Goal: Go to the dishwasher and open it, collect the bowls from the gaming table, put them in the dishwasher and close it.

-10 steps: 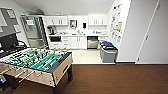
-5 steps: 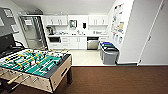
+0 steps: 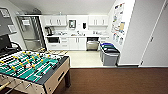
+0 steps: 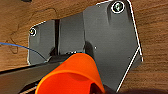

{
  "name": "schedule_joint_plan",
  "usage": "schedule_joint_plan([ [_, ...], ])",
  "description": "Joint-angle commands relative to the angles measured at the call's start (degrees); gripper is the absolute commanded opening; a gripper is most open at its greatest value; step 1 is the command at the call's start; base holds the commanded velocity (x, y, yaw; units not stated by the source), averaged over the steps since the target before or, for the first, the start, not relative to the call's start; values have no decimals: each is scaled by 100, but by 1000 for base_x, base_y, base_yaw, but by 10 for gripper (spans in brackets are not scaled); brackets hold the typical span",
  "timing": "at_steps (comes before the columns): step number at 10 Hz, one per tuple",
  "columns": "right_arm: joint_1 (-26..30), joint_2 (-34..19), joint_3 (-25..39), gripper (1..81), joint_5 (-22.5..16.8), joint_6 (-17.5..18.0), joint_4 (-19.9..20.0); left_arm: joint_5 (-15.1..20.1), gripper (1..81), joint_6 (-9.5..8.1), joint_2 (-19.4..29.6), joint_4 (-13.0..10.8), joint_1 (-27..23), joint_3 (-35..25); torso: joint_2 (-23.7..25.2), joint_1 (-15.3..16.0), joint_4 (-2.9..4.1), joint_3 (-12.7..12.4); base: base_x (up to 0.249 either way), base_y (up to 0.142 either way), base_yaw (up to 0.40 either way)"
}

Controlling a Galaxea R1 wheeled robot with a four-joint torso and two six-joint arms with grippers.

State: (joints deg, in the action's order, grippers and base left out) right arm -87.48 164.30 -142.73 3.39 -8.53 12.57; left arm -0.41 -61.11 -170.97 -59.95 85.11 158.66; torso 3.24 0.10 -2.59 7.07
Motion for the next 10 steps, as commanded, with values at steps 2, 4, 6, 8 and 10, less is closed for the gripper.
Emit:
schedule_joint_plan([
  [2,226,-62,27,10,-348,-17,-53,252,10,37,36,-34,-227,16,-2,2,-2,0,192,-80,0],
  [4,226,-62,27,10,-348,-17,-53,252,10,38,45,-25,-227,16,-2,2,0,0,192,-80,0],
  [6,226,-62,18,10,-348,-17,-53,252,10,30,36,-25,-227,16,-2,2,0,0,192,-80,0],
  [8,226,-54,9,10,-339,-17,-44,252,10,29,36,-34,-227,7,0,-5,0,0,192,-40,0],
  [10,226,-53,9,10,-347,-17,-44,252,10,29,45,-34,-227,16,0,-2,0,0,191,0,0],
])
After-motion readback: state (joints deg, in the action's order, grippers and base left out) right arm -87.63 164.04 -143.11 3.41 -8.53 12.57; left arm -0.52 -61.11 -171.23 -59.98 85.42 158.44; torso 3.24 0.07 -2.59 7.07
